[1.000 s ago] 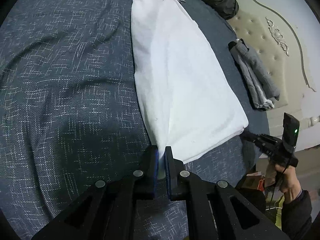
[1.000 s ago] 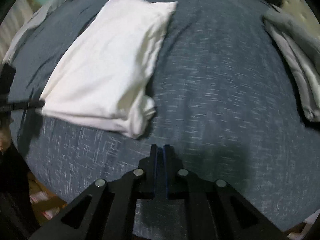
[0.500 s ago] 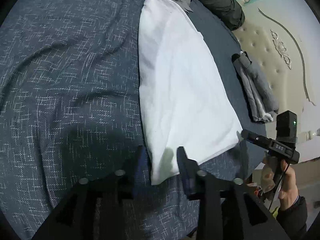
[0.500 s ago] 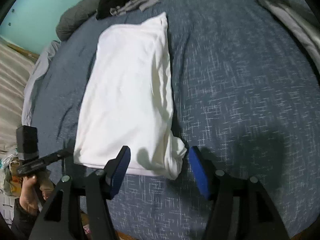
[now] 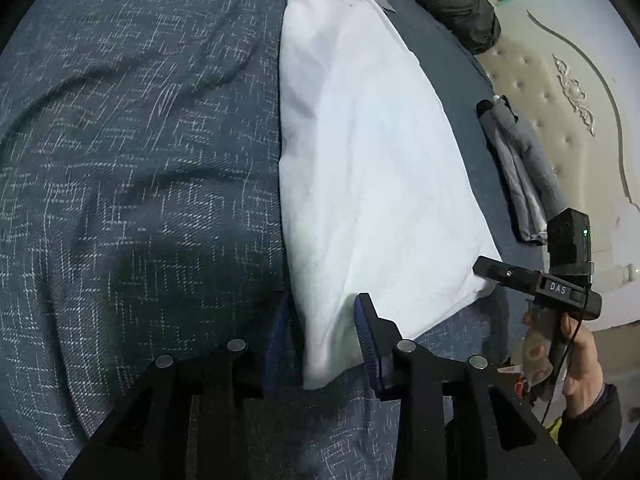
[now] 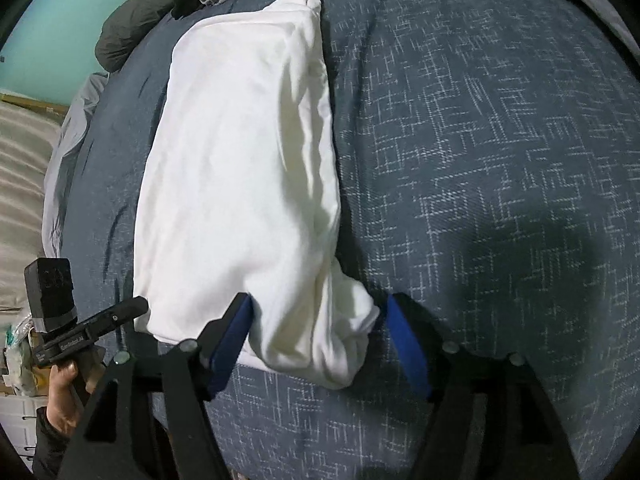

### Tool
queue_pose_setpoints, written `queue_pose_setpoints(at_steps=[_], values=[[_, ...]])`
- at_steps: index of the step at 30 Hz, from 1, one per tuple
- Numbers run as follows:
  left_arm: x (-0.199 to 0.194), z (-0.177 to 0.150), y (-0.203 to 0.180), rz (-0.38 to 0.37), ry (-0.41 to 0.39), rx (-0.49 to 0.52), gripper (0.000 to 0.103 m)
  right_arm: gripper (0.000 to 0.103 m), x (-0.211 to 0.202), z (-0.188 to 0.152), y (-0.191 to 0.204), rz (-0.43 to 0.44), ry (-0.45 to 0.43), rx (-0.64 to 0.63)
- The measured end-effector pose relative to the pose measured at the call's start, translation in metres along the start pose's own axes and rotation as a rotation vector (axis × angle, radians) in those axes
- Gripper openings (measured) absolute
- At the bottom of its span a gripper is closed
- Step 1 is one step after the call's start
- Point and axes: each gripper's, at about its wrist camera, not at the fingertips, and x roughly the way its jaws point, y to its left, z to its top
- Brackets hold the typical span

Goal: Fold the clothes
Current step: 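Grasp the polo hem with the right tool beside the left tool, then lift the folded polo off the bed with both tools toward the headboard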

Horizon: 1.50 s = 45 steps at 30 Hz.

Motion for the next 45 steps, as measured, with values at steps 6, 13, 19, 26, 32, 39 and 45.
queue_pose_setpoints(at_steps=[6, 13, 19, 26, 32, 39, 45], values=[[0.009, 0.002, -0.004, 0.011, -0.004, 0.02, 0.032, 0.07, 0.003, 0.0, 0.002, 0.005, -0.002, -0.016], [0.013, 0.006, -0.011, 0.01, 0.011, 0.042, 0.009, 0.04, 0.008, -0.002, 0.01, 0.021, -0.006, -0.038], [0.005, 0.011, -0.022, 0.002, 0.006, 0.08, 0.007, 0.025, 0.003, -0.004, 0.013, 0.052, -0.025, -0.038], [-0.019, 0.024, -0.04, -0.005, -0.039, 0.115, 0.007, 0.02, -0.025, 0.007, 0.02, 0.101, -0.065, -0.071], [-0.05, 0.036, -0.063, -0.015, -0.087, 0.166, 0.007, 0.019, -0.055, 0.022, 0.036, 0.105, -0.123, -0.113], [-0.077, 0.063, -0.101, -0.016, -0.134, 0.222, 0.007, 0.018, -0.088, 0.042, 0.035, 0.092, -0.195, -0.145], [-0.099, 0.087, -0.13, -0.032, -0.169, 0.253, 0.006, 0.018, -0.125, 0.065, 0.044, 0.082, -0.251, -0.166]])
